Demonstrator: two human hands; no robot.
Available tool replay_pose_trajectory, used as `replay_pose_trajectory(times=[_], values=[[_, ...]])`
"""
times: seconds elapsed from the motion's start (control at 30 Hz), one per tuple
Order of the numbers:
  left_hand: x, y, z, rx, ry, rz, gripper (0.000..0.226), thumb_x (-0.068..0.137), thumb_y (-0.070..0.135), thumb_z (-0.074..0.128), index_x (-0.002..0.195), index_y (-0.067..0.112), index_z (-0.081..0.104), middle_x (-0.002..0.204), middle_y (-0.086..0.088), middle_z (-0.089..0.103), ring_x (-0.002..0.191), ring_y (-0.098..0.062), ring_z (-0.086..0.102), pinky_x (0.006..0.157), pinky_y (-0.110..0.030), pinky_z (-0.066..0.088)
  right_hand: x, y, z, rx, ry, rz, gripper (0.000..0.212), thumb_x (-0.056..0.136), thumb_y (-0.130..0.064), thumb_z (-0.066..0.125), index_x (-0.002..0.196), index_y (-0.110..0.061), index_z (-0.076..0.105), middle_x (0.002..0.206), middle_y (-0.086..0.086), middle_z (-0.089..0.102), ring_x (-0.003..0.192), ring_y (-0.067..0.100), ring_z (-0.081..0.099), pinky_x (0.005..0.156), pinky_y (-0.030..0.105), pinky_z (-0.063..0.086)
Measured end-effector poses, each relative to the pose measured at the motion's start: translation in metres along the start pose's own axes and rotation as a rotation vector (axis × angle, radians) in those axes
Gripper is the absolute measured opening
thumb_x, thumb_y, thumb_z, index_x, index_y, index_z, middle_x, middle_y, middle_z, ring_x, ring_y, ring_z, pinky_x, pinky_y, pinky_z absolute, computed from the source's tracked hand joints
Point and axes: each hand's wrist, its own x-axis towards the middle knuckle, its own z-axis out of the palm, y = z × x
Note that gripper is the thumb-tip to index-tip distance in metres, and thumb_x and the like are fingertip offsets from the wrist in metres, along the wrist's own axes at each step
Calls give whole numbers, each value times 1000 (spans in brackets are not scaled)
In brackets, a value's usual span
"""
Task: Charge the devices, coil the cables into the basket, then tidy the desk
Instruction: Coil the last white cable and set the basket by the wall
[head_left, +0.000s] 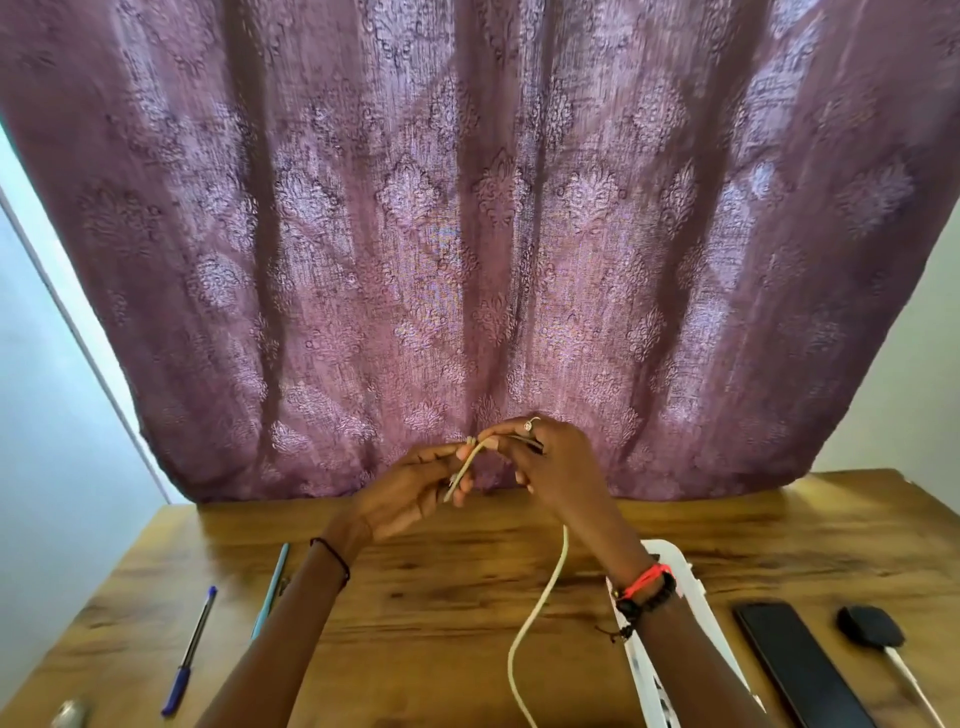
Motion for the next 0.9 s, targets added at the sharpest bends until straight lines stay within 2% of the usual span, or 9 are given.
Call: replay_pose_trajectory(times=[0.07, 0.13, 0.2, 0.27, 0.4, 0.6, 0.7, 0.8, 0.9], values=[[-3, 1, -5, -108, -42, -48, 48, 68, 26, 77, 105, -2, 64, 59, -1, 55, 48, -5, 51, 48, -16, 48, 5, -4, -1, 94, -31, 38, 15, 85, -15, 65, 97, -13, 74, 47, -21, 56, 43, -4, 49, 52, 7, 35], [-6, 2, -8, -217, -117, -68, 36, 73, 27, 76, 99, 3, 69, 59, 3, 52, 49, -2, 47, 47, -14, 46, 9, -8, -1, 186, -49, 66, 15, 83, -14, 67, 96, -12, 74, 41, -20, 54, 36, 0, 45, 44, 8, 32], [-7, 4, -8, -370, -262, -74, 24, 91, 21, 58, 101, 0, 64, 66, 4, 54, 55, -2, 49, 51, -15, 47, 13, -12, -1, 284, -69, 107, 14, 81, -14, 69, 93, -12, 74, 37, -14, 53, 33, 1, 40, 39, 11, 30], [-8, 7, -2, -540, -342, -31, 29, 101, 14, 33, 109, -5, 54, 77, -2, 58, 63, -4, 48, 58, -21, 46, 16, -16, 0, 395, -110, 158, 8, 81, -16, 69, 87, -18, 74, 38, -12, 53, 32, 1, 37, 35, 13, 28], [-4, 13, 10, -745, -353, 49, 34, 101, 11, 27, 117, -11, 47, 73, -6, 48, 64, -6, 36, 64, -27, 46, 19, -15, 12, 644, -121, 268, 8, 83, -21, 66, 82, -24, 73, 51, -6, 48, 36, 3, 33, 32, 13, 21], [11, 10, 12, -982, -217, 108, 41, 98, 8, 36, 133, -13, 35, 81, -15, 57, 70, -20, 55, 66, -25, 47, 21, -3, 34, 771, 37, 430, 16, 83, -30, 66, 93, -18, 71, 54, -5, 46, 35, 3, 33, 33, 12, 21], [17, 17, 11, -1027, -107, 152, 43, 94, 1, 43, 133, -16, 34, 80, -18, 59, 68, -25, 58, 66, -28, 51, 15, 0, 42, 724, 74, 454, 13, 83, -32, 67, 82, -19, 70, 51, -5, 49, 33, 4, 35, 32, 11, 24], [22, 24, 16, -1043, -12, 246, 52, 78, -11, 63, 124, -19, 43, 75, -14, 61, 64, -19, 62, 62, -26, 55, 7, 1, 45, 597, 50, 418, 21, 88, -29, 61, 74, -15, 67, 44, -6, 49, 28, 4, 36, 30, 11, 25], [25, 31, 16, -983, 144, 350, 63, 63, -6, 76, 120, -15, 49, 68, -5, 63, 60, -9, 63, 57, -19, 55, -1, 2, 49, 505, -21, 383, 30, 93, -25, 54, 92, 3, 64, 53, 0, 51, 29, 5, 38, 30, 14, 25]])
